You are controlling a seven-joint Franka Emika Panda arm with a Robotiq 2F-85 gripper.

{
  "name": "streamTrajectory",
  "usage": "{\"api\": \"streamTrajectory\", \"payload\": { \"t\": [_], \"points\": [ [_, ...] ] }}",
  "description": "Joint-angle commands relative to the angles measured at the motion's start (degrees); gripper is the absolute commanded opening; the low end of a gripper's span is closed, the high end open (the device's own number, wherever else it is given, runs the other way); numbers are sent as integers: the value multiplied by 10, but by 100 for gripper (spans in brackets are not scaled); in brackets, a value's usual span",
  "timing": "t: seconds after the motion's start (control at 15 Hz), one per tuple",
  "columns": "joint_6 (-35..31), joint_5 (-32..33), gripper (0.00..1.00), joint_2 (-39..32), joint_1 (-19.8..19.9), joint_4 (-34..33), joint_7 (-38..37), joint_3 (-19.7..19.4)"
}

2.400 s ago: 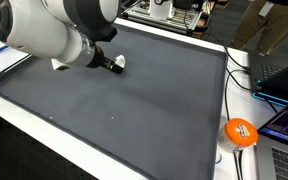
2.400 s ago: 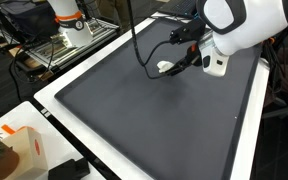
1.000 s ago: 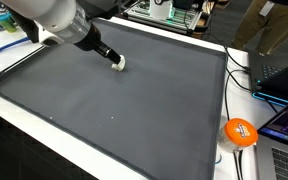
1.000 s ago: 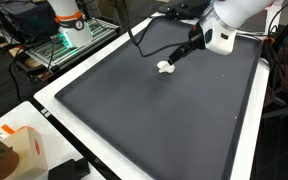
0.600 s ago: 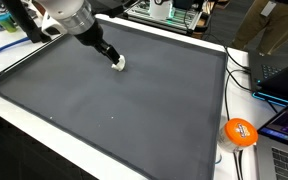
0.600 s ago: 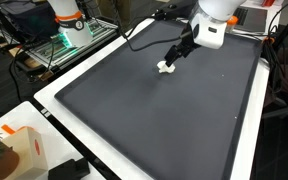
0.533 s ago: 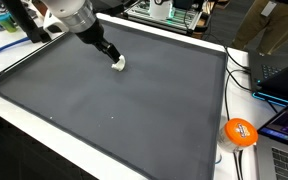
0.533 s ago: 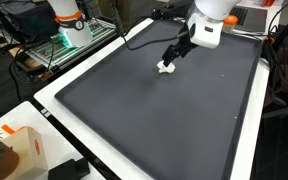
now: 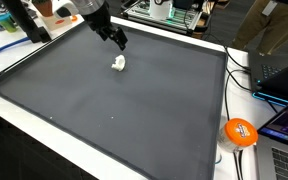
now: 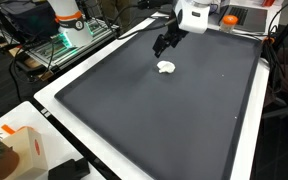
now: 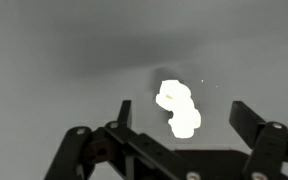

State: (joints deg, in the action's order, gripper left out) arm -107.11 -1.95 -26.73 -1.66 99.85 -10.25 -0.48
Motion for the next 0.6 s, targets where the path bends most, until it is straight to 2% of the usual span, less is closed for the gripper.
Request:
{"api": "streamTrajectory", "payload": {
  "t": [0.0, 0.27, 0.53],
  "points": [
    [-54, 4, 100, 41, -8, 78, -22, -4],
    [-184, -2, 100, 94, -15, 199, -59, -5],
    [-361, 14, 100, 142, -32, 312, -113, -8]
  ]
}}
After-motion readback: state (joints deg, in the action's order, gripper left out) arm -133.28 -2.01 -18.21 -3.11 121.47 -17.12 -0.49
